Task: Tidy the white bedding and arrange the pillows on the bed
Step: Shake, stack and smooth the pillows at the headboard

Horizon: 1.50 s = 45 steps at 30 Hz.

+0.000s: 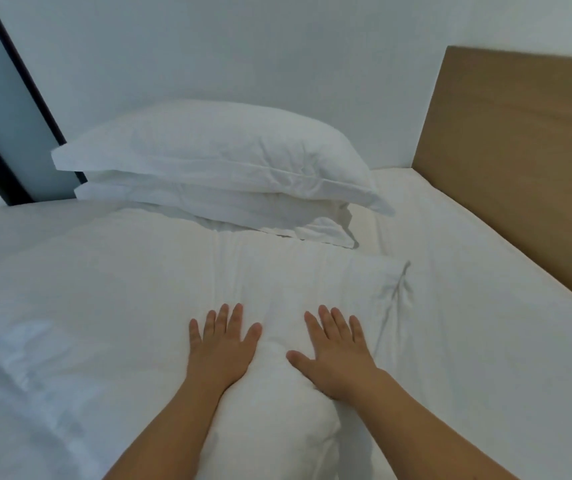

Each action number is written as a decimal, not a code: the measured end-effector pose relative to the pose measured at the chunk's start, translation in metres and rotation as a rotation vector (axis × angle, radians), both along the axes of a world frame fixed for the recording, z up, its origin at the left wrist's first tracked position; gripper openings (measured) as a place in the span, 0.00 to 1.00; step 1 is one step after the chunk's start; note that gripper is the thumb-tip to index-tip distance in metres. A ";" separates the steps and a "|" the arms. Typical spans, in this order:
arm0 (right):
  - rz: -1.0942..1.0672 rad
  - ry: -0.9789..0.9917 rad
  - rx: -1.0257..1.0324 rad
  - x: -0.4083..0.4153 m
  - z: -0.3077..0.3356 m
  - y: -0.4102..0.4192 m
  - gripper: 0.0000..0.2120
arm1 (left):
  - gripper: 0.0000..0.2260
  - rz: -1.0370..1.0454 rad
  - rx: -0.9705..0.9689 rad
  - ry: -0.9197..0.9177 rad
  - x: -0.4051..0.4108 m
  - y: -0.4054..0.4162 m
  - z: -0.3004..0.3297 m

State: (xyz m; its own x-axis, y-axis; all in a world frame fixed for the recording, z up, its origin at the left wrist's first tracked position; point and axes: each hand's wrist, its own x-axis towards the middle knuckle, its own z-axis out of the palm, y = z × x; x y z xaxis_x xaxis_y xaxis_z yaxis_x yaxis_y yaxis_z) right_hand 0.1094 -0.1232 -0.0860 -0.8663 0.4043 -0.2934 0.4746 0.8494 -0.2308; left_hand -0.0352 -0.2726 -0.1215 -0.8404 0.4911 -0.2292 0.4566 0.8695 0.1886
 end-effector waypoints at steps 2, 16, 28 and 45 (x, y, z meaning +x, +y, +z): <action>-0.027 0.014 -0.034 0.016 -0.002 -0.010 0.40 | 0.29 -0.007 -0.029 0.029 0.022 -0.011 0.000; -0.085 0.123 0.008 0.146 0.046 -0.185 0.38 | 0.24 -0.328 -0.130 -0.129 0.125 -0.208 0.060; 0.056 0.237 0.328 0.041 0.040 -0.311 0.47 | 0.54 -0.339 -0.218 0.549 0.013 -0.300 0.068; 0.017 0.217 0.558 -0.101 -0.114 -0.258 0.57 | 0.25 -0.821 0.105 1.046 -0.176 -0.247 -0.063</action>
